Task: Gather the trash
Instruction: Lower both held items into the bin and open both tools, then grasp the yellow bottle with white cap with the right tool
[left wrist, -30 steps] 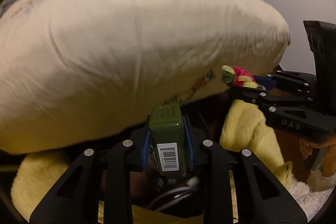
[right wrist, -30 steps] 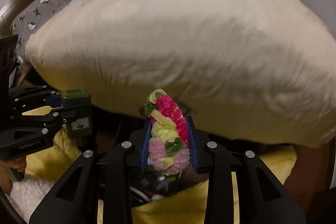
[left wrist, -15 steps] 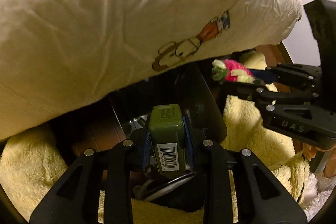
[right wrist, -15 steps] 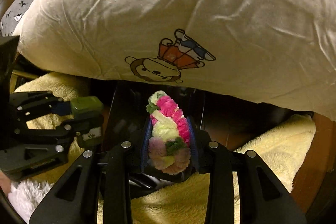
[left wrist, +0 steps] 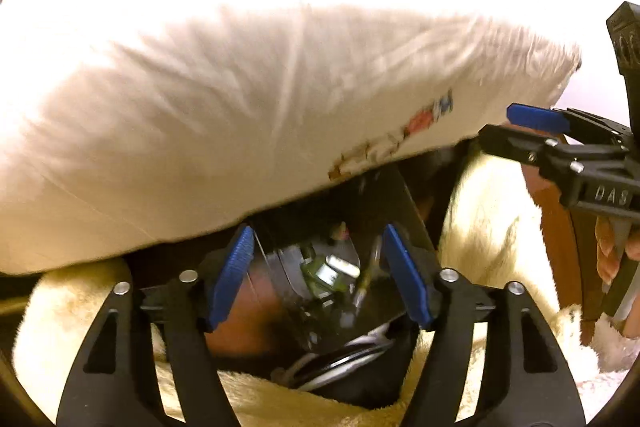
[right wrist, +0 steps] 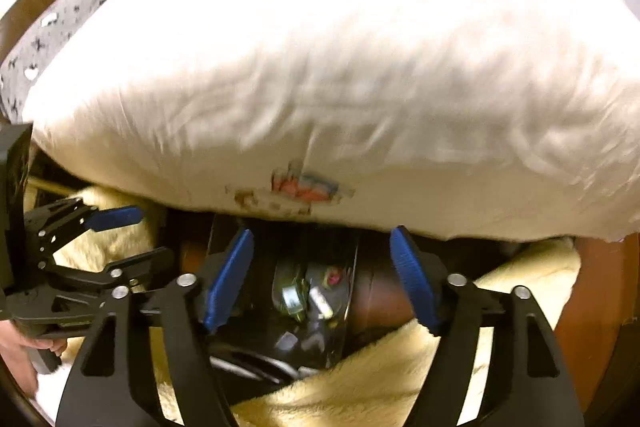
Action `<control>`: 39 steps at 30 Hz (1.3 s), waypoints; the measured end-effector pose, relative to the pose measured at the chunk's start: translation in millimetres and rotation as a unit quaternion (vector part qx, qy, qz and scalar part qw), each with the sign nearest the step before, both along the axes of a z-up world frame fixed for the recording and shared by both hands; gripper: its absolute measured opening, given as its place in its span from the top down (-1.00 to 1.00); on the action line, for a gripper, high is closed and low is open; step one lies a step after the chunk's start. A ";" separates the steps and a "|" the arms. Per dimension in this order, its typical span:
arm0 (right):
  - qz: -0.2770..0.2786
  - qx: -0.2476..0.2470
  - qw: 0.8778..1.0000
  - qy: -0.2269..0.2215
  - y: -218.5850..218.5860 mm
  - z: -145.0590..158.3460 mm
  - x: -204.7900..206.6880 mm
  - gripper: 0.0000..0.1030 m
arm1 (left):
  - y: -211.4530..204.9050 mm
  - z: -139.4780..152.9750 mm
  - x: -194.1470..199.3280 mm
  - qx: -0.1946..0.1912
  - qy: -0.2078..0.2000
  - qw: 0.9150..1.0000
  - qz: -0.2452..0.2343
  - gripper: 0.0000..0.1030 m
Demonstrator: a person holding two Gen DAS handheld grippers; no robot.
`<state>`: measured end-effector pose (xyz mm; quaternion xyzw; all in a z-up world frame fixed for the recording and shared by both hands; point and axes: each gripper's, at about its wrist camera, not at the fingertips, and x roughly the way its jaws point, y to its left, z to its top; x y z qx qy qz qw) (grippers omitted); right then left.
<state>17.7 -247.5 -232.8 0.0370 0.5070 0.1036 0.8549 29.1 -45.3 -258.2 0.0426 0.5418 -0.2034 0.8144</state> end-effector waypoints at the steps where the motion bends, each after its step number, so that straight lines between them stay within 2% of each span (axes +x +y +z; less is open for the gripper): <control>1: -0.003 -0.001 1.000 -0.012 -1.9 7.9 1.1 -0.55 | 3.1 11.8 1.2 -0.002 -0.016 1.000 0.002 -0.35; 4: -0.014 -0.003 0.998 -0.058 -8.7 39.7 9.9 -0.59 | 10.2 38.1 5.7 -0.008 -0.054 0.998 0.008 -0.47; 10: -0.025 -0.020 0.993 -0.116 -6.5 76.7 42.5 -0.60 | 21.6 85.6 30.8 -0.011 -0.118 0.993 0.023 -0.51; 13: -0.025 -0.011 0.991 -0.128 -3.1 85.2 65.5 -0.60 | 17.6 98.0 42.7 -0.008 -0.133 0.991 0.032 -0.52; 20: 0.013 -0.014 0.989 -0.144 32.2 99.7 127.5 -0.58 | 21.3 103.8 79.1 -0.005 -0.139 0.989 0.044 -0.53; 25: 0.038 -0.028 0.991 -0.125 56.2 93.7 172.1 -0.12 | 26.2 108.7 105.0 -0.001 -0.144 0.988 0.050 -0.57; 28: 0.045 -0.034 0.992 -0.113 64.6 88.8 192.1 0.01 | 27.9 111.7 117.9 0.001 -0.146 0.988 0.053 -0.58; 32: 0.047 -0.047 0.994 -0.092 70.8 75.1 215.4 0.06 | 30.7 113.5 134.4 0.001 -0.147 0.988 0.055 -0.58; 33: 0.048 -0.047 0.993 -0.093 70.8 73.8 216.2 0.09 | 31.2 113.4 139.0 0.001 -0.148 0.987 0.056 -0.58; 36: 0.053 -0.048 0.992 -0.101 69.1 73.9 217.2 0.38 | 31.0 114.7 155.9 0.002 -0.149 0.987 0.059 -0.58; 39: 0.058 -0.038 0.992 -0.105 62.9 73.1 215.6 0.39 | 27.5 120.1 178.2 0.003 -0.157 0.986 0.062 -0.58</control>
